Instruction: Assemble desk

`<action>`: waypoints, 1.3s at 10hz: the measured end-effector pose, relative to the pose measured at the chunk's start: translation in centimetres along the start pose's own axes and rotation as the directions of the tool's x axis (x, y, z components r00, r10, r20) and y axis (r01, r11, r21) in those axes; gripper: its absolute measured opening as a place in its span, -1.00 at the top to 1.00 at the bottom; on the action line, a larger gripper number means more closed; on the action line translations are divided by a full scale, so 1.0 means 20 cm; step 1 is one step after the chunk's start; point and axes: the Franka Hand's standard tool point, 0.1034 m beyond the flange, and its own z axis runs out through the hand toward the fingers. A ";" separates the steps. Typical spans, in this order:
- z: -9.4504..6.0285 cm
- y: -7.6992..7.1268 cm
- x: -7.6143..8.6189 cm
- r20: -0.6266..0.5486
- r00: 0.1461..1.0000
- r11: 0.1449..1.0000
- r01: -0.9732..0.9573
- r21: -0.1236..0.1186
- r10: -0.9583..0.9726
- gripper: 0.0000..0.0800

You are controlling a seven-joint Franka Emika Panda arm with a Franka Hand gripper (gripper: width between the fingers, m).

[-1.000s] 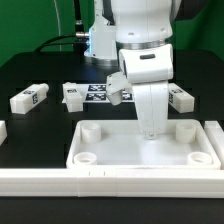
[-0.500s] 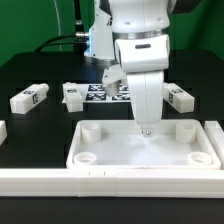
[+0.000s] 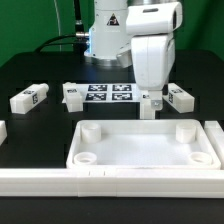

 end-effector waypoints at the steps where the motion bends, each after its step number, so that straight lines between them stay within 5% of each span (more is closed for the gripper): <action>1: 0.00 -0.05 0.07 -0.010 0.998 0.998 -0.069 -0.009 0.069 -0.62; 3: 0.02 -0.10 0.15 -0.017 0.997 0.997 -0.079 -0.008 0.079 -0.62; 8: 0.03 -0.10 0.13 -0.019 0.960 0.960 -0.281 -0.001 0.281 -0.62; 10: 0.02 -0.14 0.12 -0.015 0.873 0.873 -0.487 0.010 0.488 -0.62; 13: 0.04 -0.21 0.16 -0.002 0.627 0.627 -0.779 0.034 0.779 -0.62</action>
Offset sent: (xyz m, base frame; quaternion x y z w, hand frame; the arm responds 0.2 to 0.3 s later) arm 0.0000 0.0000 0.0000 0.0000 0.0000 0.0650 0.9979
